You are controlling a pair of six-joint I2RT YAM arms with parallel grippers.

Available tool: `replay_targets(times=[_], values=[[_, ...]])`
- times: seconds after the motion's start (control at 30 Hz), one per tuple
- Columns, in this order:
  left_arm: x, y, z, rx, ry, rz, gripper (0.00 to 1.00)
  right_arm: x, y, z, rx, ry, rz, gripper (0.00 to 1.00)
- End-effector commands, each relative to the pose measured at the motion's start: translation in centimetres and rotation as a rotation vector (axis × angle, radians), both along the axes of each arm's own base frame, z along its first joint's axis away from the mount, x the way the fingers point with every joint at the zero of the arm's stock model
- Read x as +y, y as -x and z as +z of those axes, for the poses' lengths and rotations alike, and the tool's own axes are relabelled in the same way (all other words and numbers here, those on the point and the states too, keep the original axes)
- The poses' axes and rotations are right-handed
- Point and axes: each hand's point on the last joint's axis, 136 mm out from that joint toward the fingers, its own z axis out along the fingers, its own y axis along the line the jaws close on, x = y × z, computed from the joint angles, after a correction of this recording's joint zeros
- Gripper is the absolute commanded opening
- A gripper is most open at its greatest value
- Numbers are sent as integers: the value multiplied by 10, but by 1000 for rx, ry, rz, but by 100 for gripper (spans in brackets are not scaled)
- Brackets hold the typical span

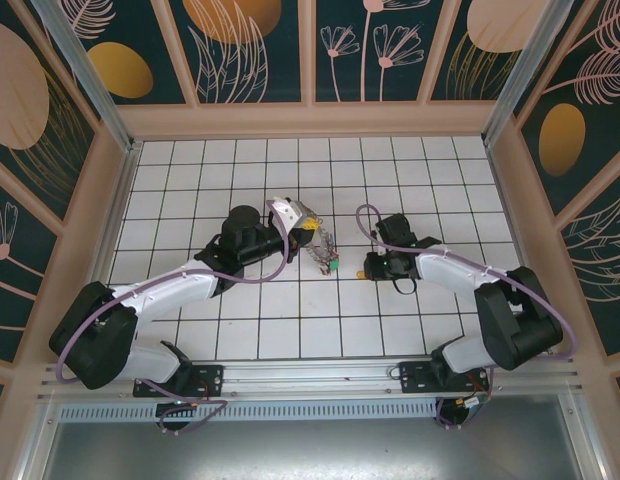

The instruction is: Put the keys on the keyring

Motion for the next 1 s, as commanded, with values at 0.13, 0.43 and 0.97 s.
replay_targets(times=[0.13, 0.43, 0.97], values=[[-2, 1, 32, -78, 77, -3, 0, -2, -3, -1, 20, 62, 12, 25], [-3, 1, 30, -74, 73, -4, 0, -8, -5, -10, 42, 110, -8, 21], [-2, 2, 29, -72, 68, -3, 0, -7, -11, -3, 6, 98, -26, 14]])
